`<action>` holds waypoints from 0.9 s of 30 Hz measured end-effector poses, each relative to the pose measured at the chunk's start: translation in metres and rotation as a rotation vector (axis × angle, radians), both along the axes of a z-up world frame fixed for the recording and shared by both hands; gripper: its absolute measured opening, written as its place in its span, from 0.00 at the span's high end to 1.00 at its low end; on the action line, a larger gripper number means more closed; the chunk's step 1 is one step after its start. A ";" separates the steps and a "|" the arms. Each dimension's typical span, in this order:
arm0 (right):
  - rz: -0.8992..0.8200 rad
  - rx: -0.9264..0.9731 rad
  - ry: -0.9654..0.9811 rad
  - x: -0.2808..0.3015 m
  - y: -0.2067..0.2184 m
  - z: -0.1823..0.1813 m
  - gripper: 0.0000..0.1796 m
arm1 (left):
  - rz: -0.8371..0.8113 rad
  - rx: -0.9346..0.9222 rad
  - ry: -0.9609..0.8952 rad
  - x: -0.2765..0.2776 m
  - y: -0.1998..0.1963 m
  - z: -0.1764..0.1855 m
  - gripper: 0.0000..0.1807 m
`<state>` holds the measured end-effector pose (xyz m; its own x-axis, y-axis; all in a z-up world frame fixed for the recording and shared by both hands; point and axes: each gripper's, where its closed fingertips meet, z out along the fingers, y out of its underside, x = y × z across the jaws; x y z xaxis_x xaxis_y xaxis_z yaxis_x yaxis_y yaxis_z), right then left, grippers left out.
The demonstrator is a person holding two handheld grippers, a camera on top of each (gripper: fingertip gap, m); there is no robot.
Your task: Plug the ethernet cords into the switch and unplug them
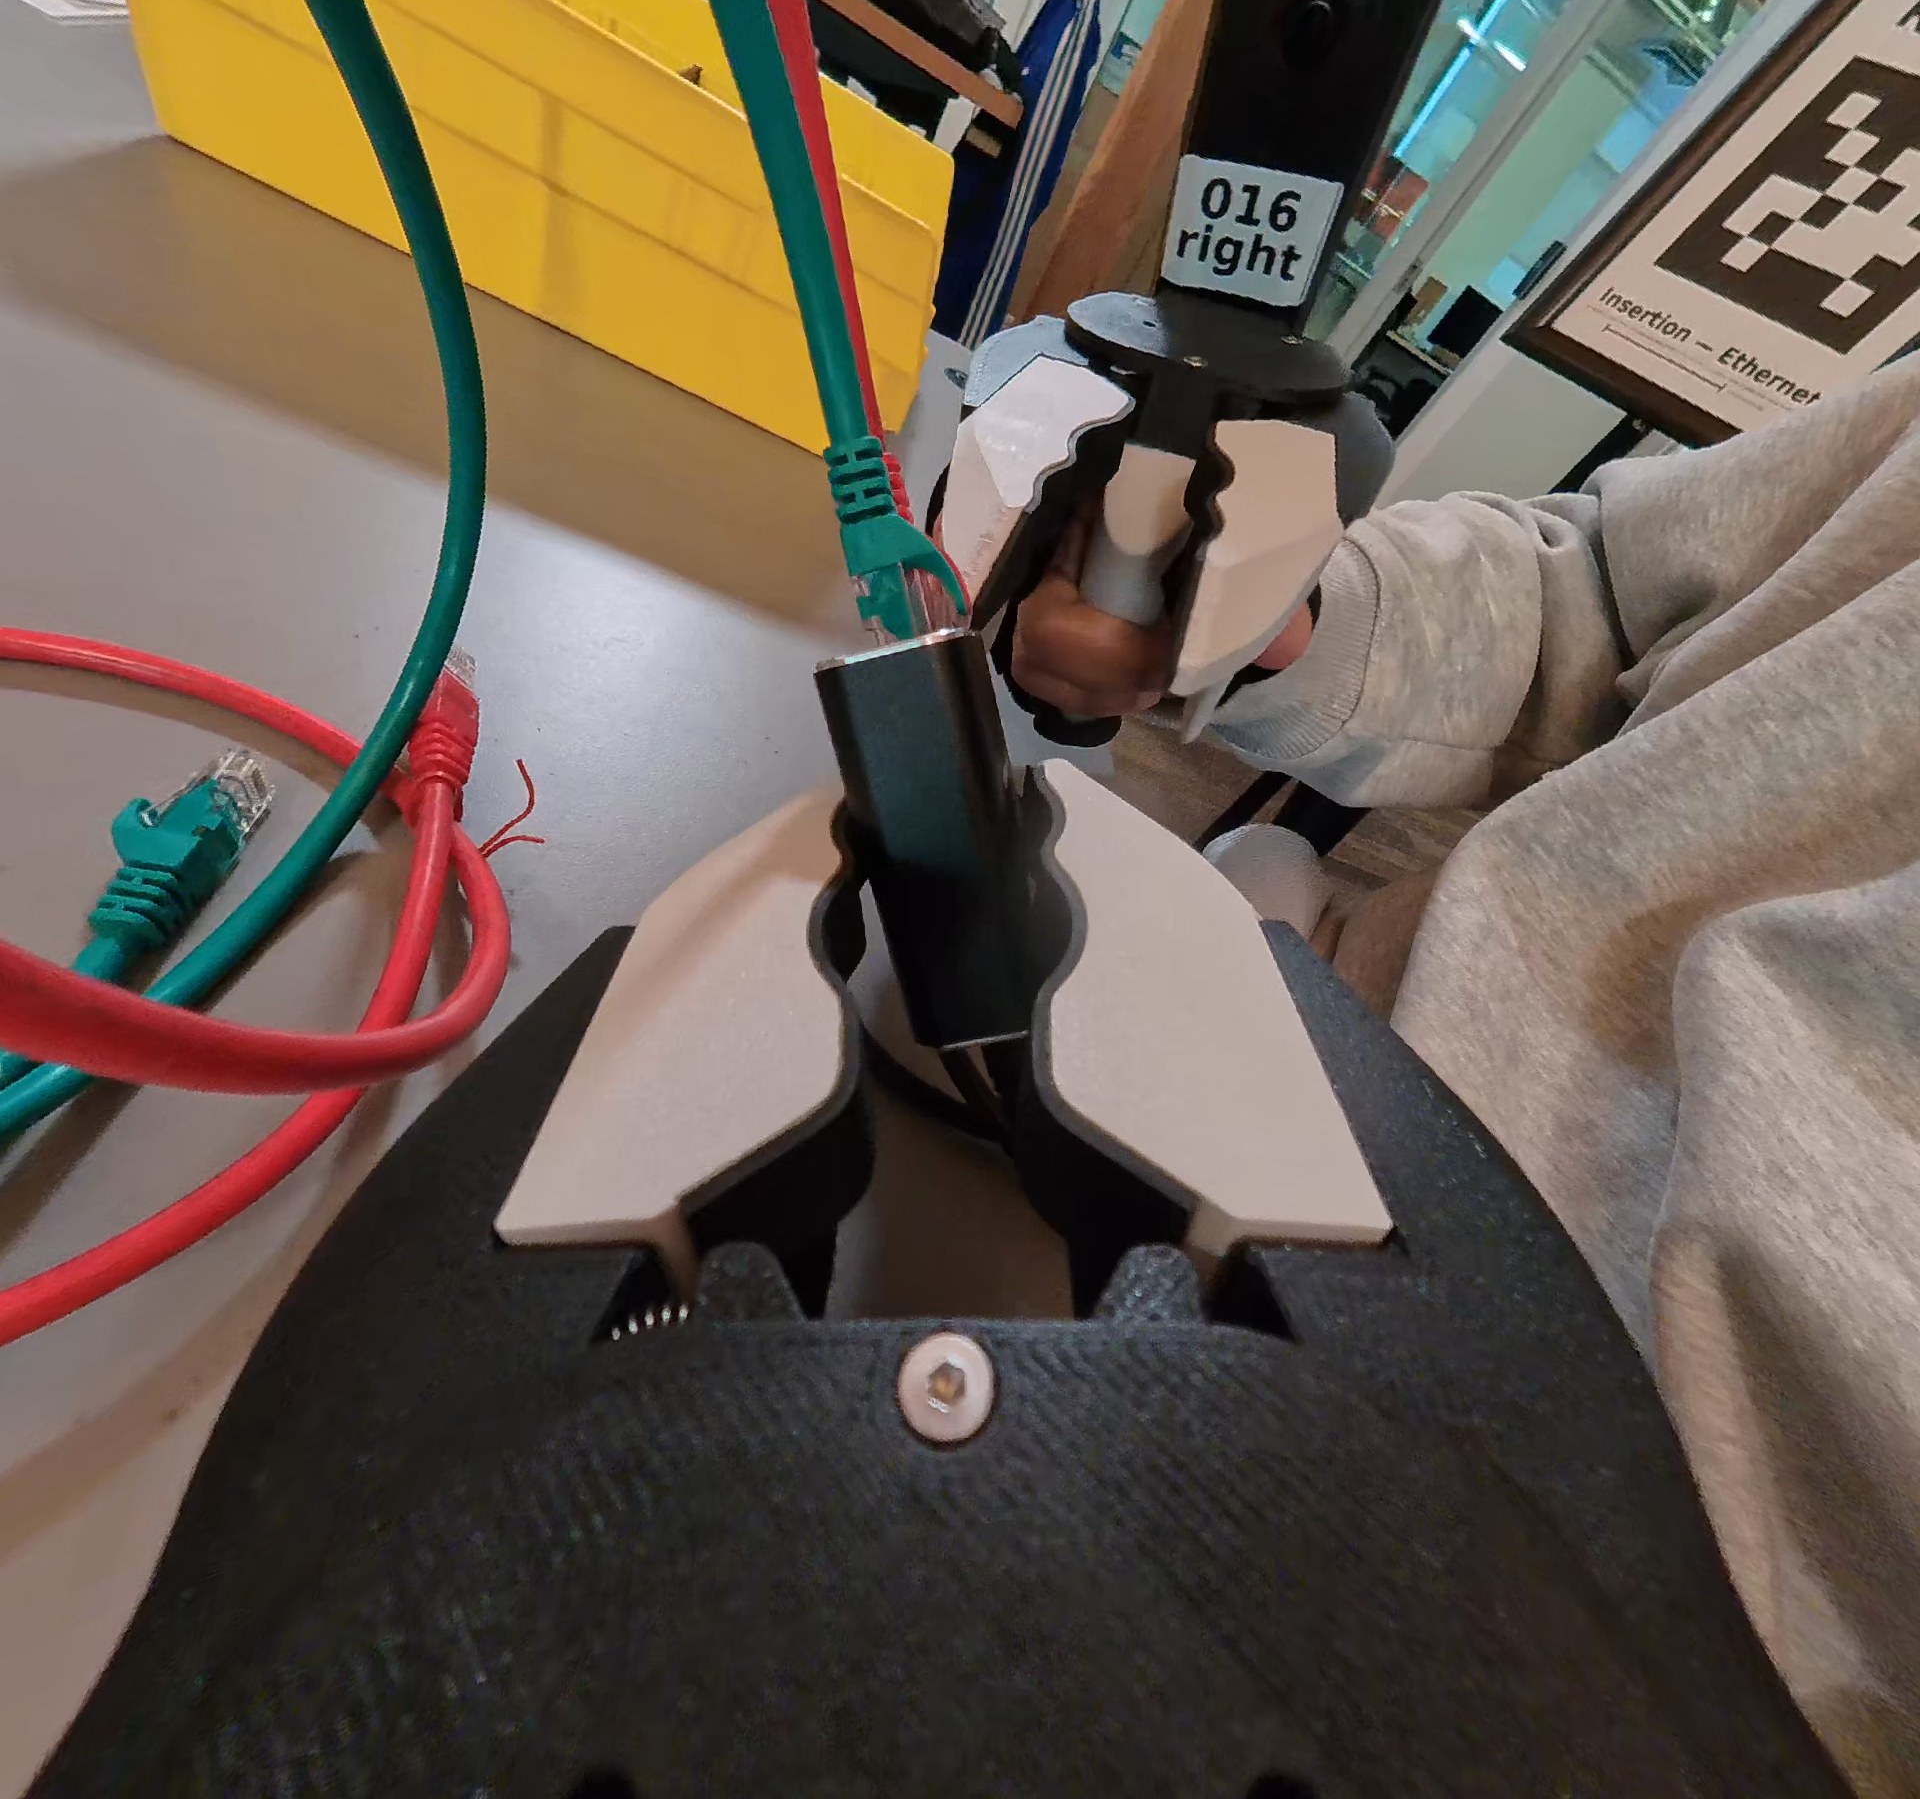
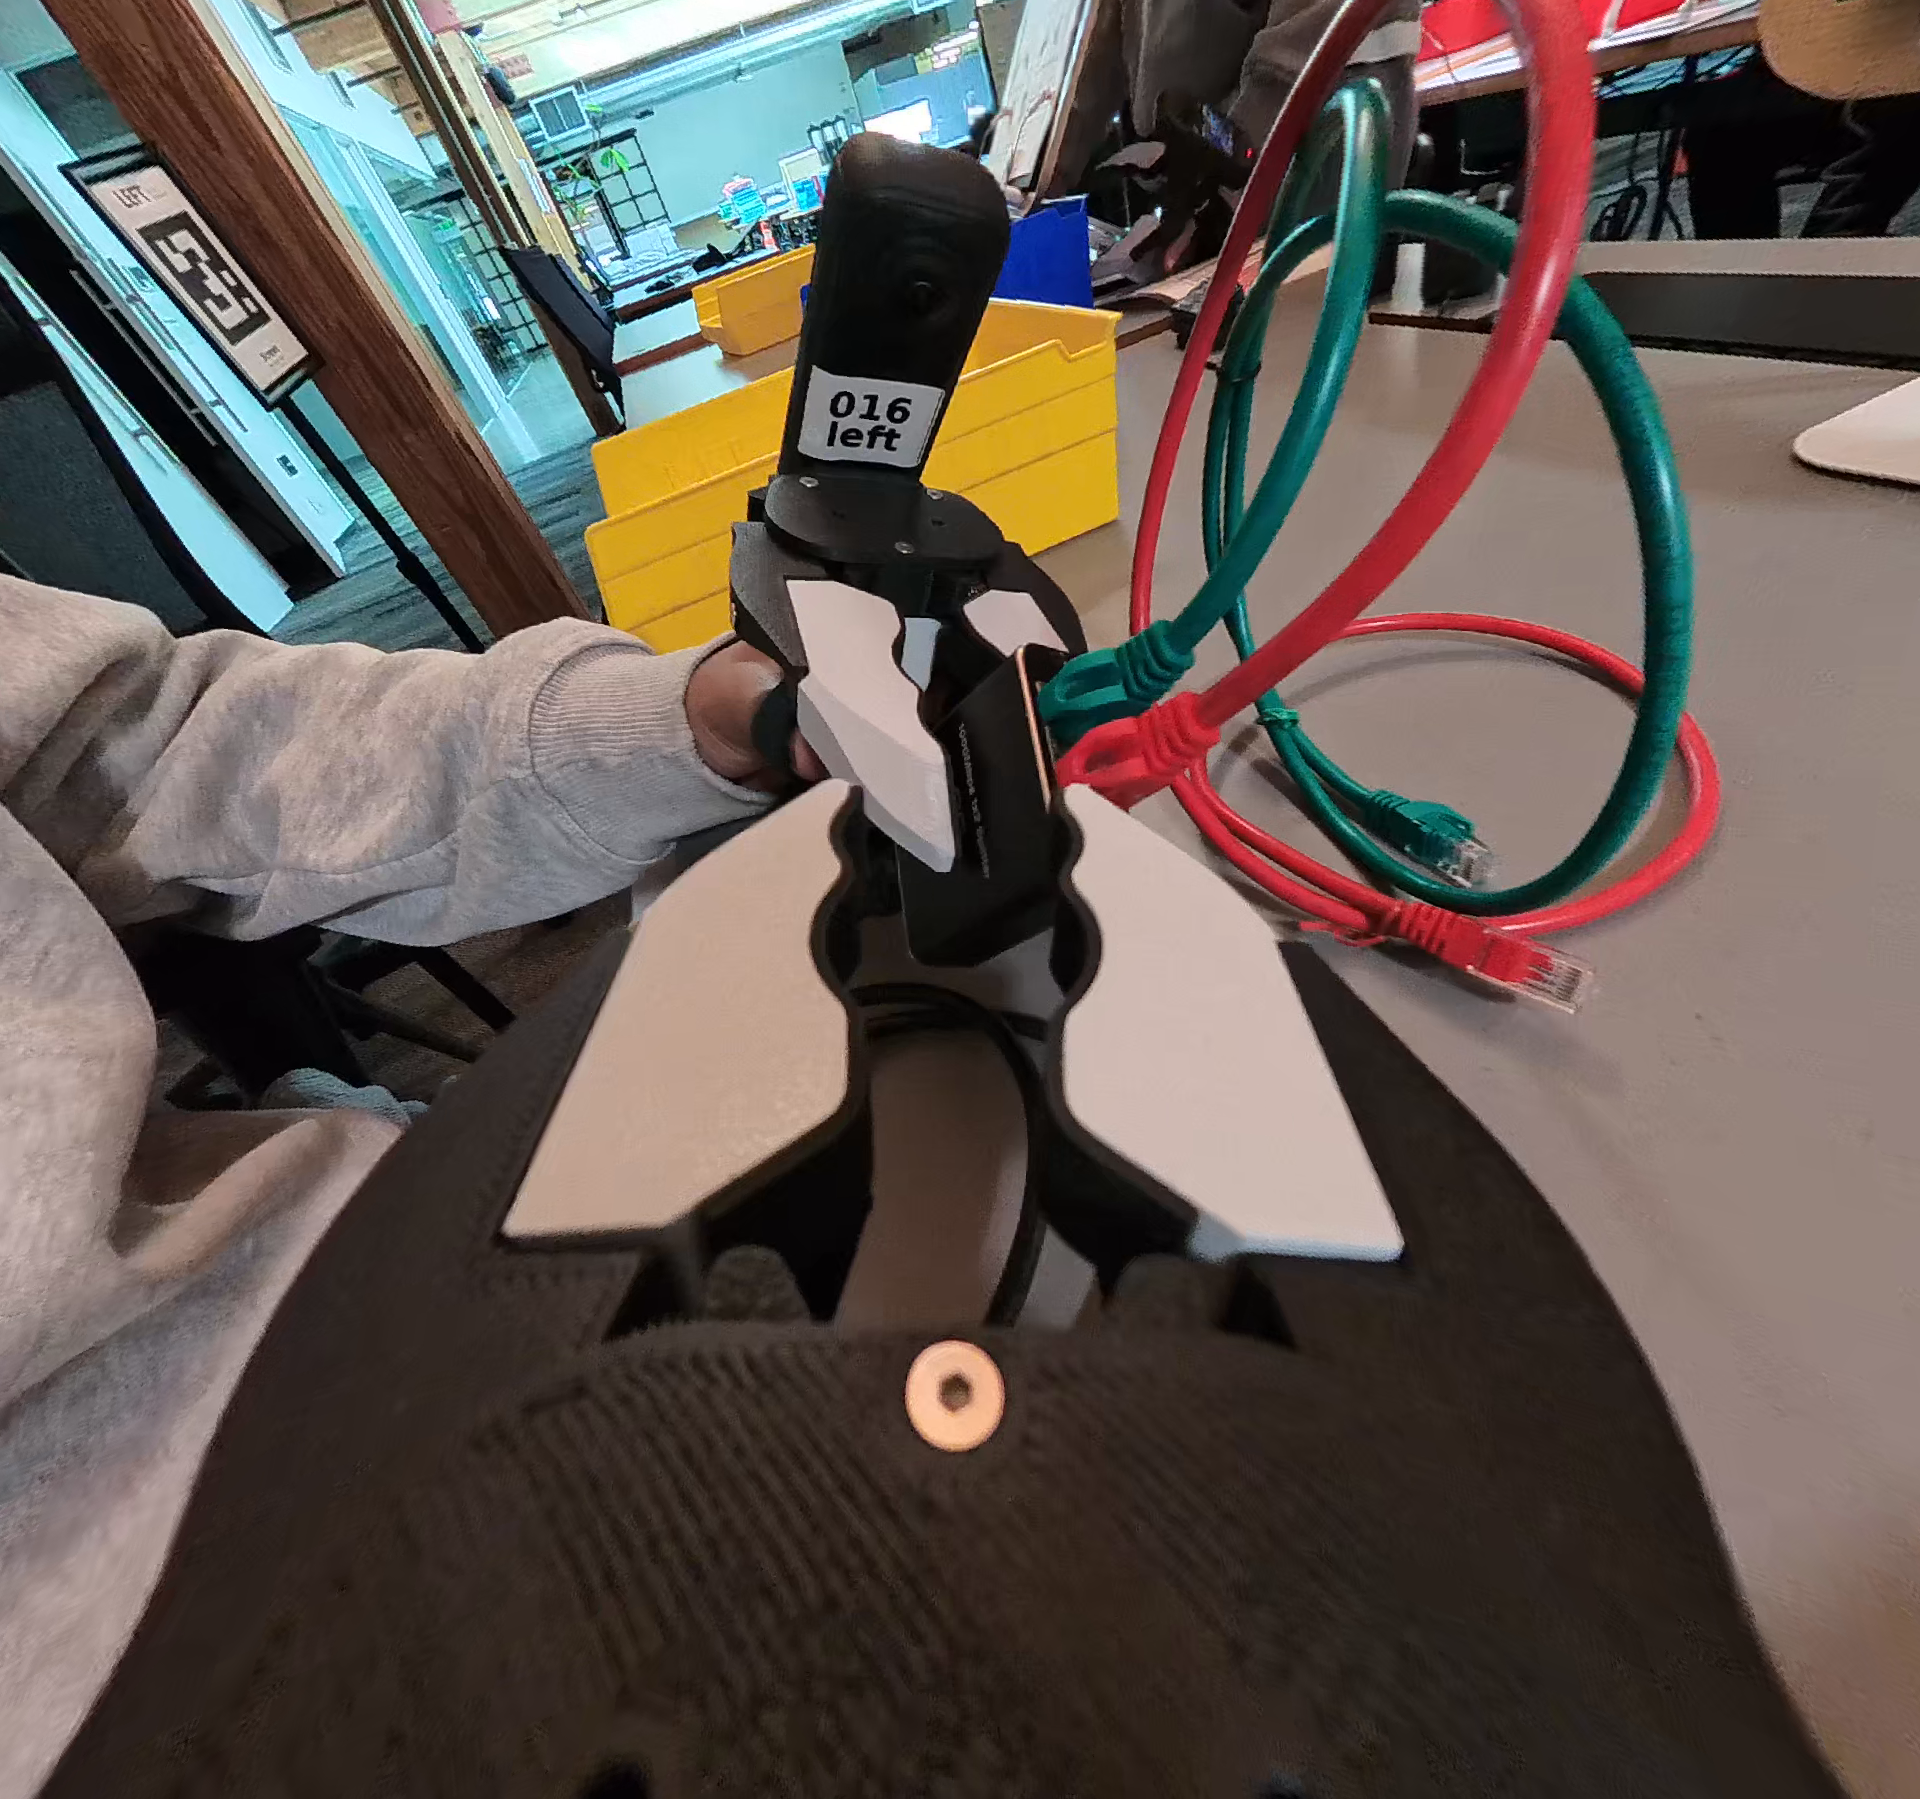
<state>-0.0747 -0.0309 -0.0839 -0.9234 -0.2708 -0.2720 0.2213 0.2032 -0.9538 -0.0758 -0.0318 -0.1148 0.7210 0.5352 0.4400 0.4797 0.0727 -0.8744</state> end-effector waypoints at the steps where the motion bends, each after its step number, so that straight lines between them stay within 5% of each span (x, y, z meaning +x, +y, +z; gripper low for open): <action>1: -0.003 0.000 -0.011 -0.002 0.000 0.000 0.82 | -0.004 0.002 0.003 0.000 0.001 0.000 0.84; 27: 0.065 -0.022 -0.233 -0.012 0.007 0.000 0.91 | -0.102 0.018 0.035 0.011 0.015 0.005 0.83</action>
<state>-0.0863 -0.0239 -0.0836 -0.8169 -0.3357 -0.4690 0.4229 0.2044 -0.8828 -0.0643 -0.0163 -0.1096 0.7862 0.4505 0.4230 0.4549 0.0413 -0.8896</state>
